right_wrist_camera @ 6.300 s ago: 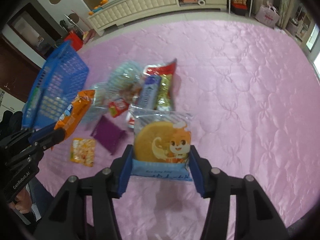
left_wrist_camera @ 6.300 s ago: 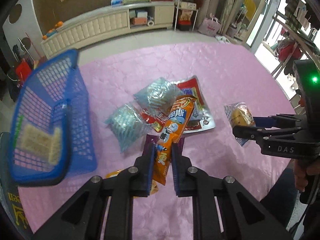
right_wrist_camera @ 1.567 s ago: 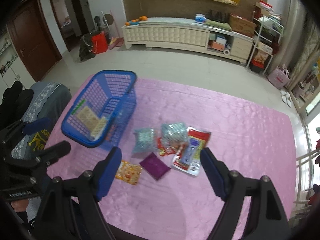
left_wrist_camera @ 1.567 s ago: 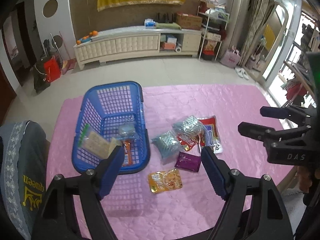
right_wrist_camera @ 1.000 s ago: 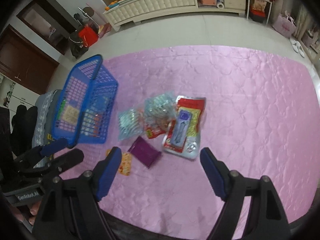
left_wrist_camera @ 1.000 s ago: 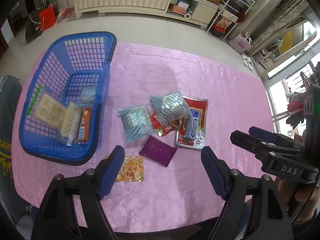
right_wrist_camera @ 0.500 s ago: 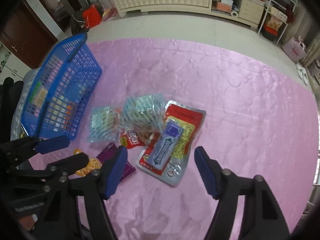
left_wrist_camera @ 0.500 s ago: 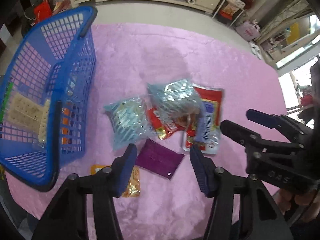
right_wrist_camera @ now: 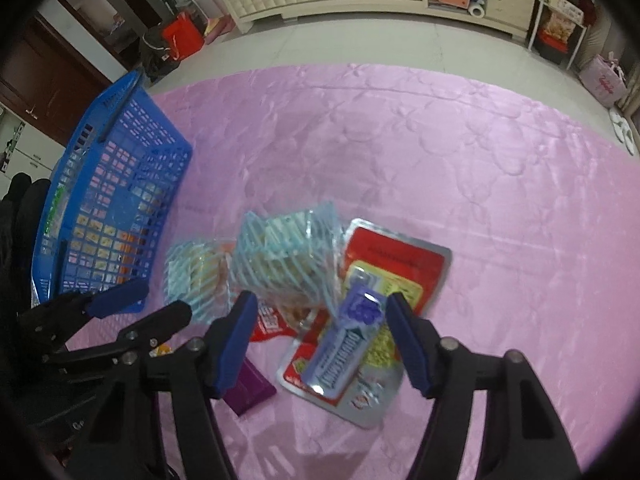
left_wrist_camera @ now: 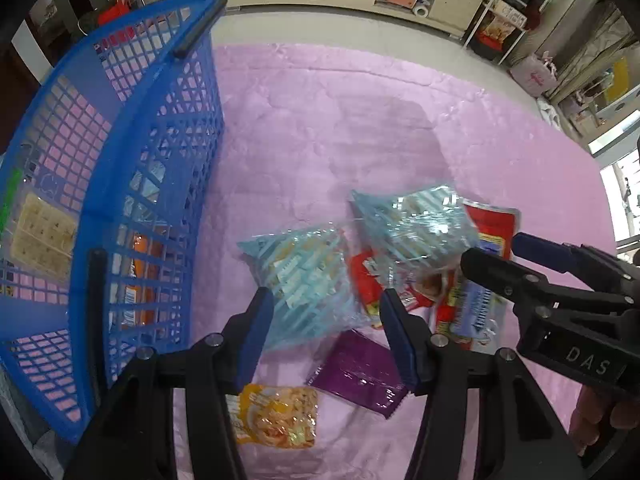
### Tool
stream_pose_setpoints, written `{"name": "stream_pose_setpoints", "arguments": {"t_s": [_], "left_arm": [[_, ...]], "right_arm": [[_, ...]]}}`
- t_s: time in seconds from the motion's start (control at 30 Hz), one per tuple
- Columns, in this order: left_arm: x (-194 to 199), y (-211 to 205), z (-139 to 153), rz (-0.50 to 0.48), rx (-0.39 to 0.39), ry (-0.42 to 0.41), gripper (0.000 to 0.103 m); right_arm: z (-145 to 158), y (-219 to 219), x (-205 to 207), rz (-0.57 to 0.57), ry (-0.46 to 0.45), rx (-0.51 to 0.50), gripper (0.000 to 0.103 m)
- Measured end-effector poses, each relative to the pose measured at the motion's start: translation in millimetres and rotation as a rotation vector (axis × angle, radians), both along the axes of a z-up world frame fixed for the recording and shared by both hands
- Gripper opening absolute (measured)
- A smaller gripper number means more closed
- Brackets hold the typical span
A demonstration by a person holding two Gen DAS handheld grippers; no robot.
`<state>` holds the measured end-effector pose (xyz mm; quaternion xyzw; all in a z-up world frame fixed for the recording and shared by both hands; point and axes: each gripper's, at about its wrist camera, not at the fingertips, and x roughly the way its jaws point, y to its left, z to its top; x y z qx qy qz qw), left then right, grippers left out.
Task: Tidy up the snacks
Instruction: 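Move both tools back toward the remaining snacks on the table, then grasp a blue-striped bun bag with the left tool while the right tool grasps another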
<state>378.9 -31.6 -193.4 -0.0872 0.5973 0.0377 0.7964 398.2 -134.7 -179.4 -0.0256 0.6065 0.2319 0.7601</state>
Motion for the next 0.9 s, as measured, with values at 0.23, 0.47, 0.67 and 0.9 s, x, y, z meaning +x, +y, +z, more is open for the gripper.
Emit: {"name": "stream_pose_setpoints", "arguments": {"t_s": [0.23,0.47,0.67,0.9], "left_arm": [[7,4,-15,0.021,-0.028,0.005,0.053],[22,-3,-24,0.005,0.045,0.026,0.053],[24,-2,-39,0.006,0.044,0.061,0.059],[19,6,-44,0.018,-0.005,0.034,0.055]], "right_arm": [[-10,21,15,0.031,0.038,0.007,0.068],[-21,48,28,0.065,0.066,-0.066,0.068],[-28,65,42,0.082,0.093,-0.114,0.071],[-40,83,37,0.127,0.049,-0.175,0.074]]}}
